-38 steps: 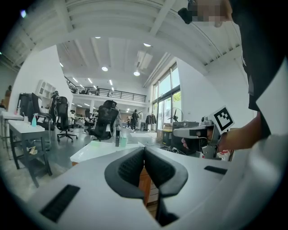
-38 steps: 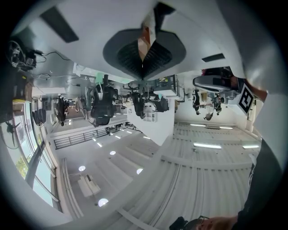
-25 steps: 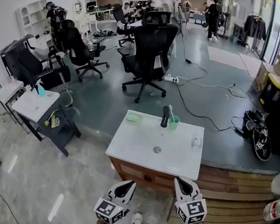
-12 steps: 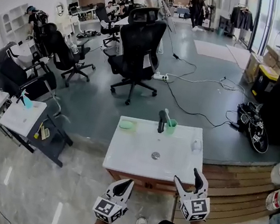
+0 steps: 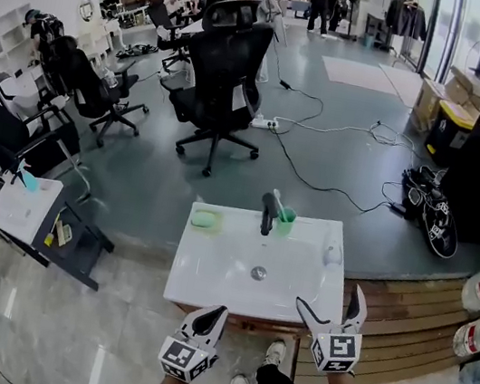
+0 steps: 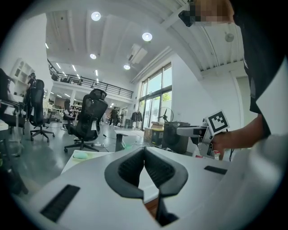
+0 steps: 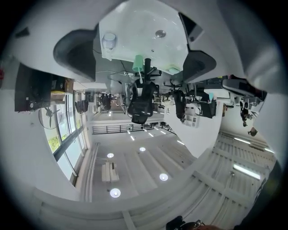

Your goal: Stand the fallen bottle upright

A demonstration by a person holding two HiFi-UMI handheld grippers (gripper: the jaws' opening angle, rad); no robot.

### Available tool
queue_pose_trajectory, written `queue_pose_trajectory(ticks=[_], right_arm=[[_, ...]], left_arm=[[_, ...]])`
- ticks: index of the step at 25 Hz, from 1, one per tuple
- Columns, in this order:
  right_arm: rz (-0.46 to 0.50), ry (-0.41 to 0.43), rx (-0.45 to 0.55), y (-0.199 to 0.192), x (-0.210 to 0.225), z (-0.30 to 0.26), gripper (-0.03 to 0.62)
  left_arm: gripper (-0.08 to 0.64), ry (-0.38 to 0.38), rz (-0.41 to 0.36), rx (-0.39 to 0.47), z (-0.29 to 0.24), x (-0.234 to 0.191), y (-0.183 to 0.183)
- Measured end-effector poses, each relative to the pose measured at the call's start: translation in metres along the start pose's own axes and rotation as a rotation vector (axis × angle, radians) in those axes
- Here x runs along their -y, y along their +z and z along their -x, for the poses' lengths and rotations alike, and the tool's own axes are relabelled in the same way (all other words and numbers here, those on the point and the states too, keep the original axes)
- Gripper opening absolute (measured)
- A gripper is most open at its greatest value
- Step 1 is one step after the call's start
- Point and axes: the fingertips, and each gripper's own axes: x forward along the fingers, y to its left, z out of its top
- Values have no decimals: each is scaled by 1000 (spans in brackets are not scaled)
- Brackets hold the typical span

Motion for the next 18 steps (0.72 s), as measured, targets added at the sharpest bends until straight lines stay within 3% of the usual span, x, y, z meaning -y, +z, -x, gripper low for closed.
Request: queue_pose_trajectory(ticks=[18], right_arm=[[2, 30, -147, -26, 133, -151, 600]], left_arm=[[21, 55, -28, -17, -170, -38, 32]])
